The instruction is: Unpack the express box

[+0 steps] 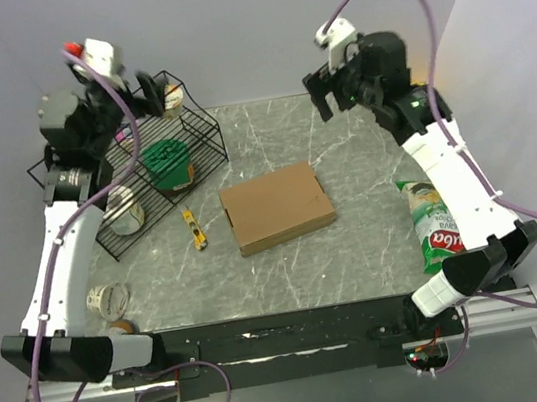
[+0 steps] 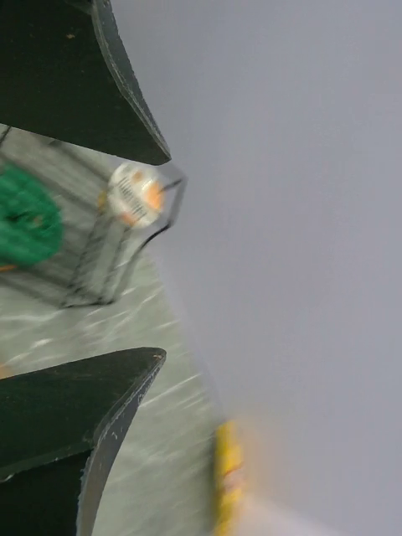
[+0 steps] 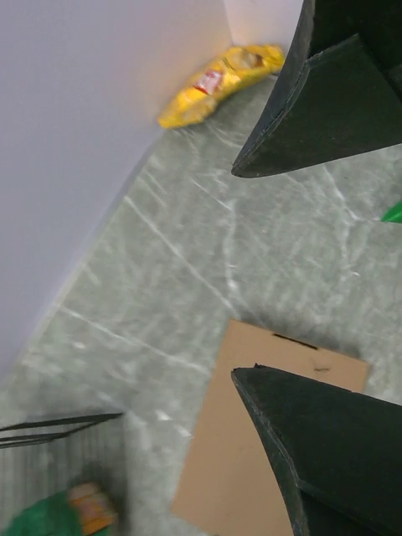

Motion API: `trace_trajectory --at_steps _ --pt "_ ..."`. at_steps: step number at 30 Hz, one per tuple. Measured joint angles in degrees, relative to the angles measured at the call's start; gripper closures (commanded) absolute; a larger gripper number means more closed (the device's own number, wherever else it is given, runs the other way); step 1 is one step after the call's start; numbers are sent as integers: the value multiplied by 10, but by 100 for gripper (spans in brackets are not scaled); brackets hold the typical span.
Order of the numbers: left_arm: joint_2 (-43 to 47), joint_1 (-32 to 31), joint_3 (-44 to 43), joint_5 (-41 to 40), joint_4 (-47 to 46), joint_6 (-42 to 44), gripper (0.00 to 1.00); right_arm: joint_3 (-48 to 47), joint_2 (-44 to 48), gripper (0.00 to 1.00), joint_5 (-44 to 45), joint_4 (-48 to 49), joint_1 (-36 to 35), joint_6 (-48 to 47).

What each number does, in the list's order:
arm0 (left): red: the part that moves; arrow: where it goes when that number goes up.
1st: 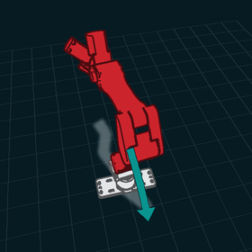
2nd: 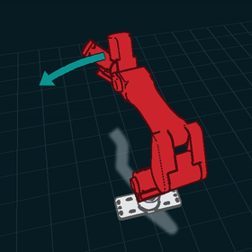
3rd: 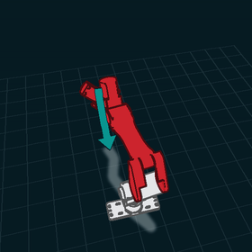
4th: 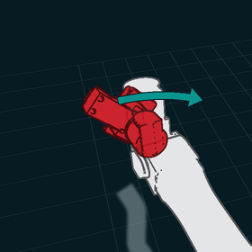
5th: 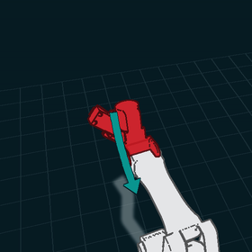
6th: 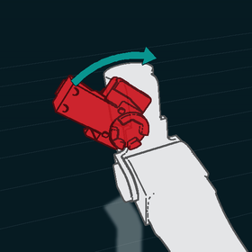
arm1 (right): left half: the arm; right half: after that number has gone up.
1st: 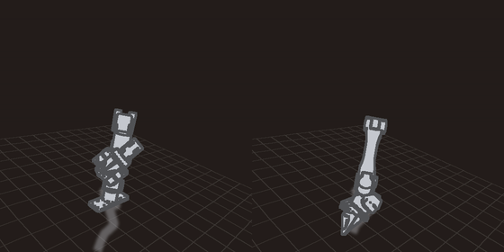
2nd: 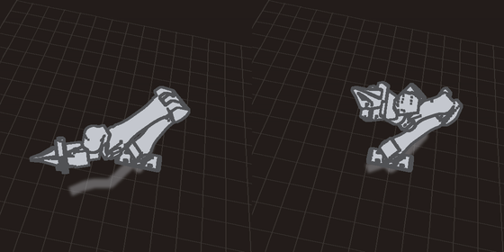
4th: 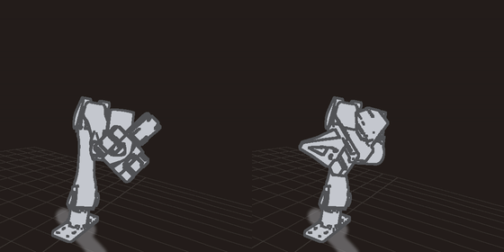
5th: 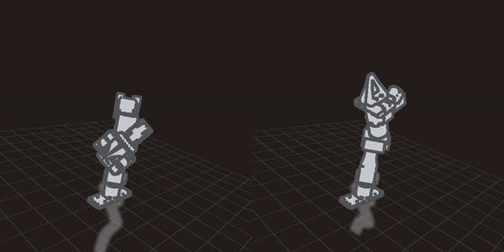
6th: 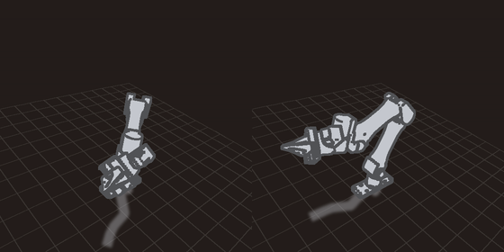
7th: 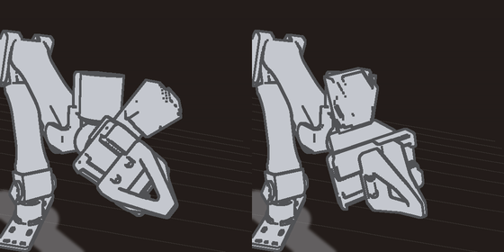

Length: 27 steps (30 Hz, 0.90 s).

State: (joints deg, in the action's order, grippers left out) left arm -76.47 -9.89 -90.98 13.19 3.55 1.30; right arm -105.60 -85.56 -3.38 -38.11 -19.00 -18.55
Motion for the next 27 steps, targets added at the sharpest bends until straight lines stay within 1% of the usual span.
trace_trajectory --at_steps 3,4,6,7,9,12,15,16,17,19,21,24,27 --pt "20 -3 64 80 64 43 3 56 -4 0 -1 -4 -10 -19" --pt "24 -3 92 106 92 71 2 68 -8 0 -6 -12 -11 -25" --pt "21 -6 124 160 180 156 3 97 -19 0 -22 -36 -13 -39" --pt "11 -12 125 178 264 227 3 108 -20 0 -31 -45 -14 -41" --pt "-7 -30 125 196 365 329 3 132 -21 0 -61 -66 -14 -41" --pt "-24 -55 130 206 471 430 3 159 -19 0 -117 -80 -14 -38" --pt "-32 -55 132 199 508 483 1 180 -15 0 -169 -89 -14 -41" --pt "-39 -54 132 195 517 503 8 184 -14 0 -186 -96 -14 -47" --pt "-53 -54 131 190 530 527 12 187 -13 0 -203 -102 -14 -54" --pt "-90 -56 123 177 558 569 15 188 -12 0 -232 -116 -15 -70" --pt "-142 -59 113 161 581 605 16 188 -9 0 -254 -127 -15 -80" --pt "-215 -61 111 131 588 657 16 190 2 0 -275 -137 -15 -84" --pt "-245 -61 117 106 581 698 16 205 21 0 -282 -138 -15 -84"
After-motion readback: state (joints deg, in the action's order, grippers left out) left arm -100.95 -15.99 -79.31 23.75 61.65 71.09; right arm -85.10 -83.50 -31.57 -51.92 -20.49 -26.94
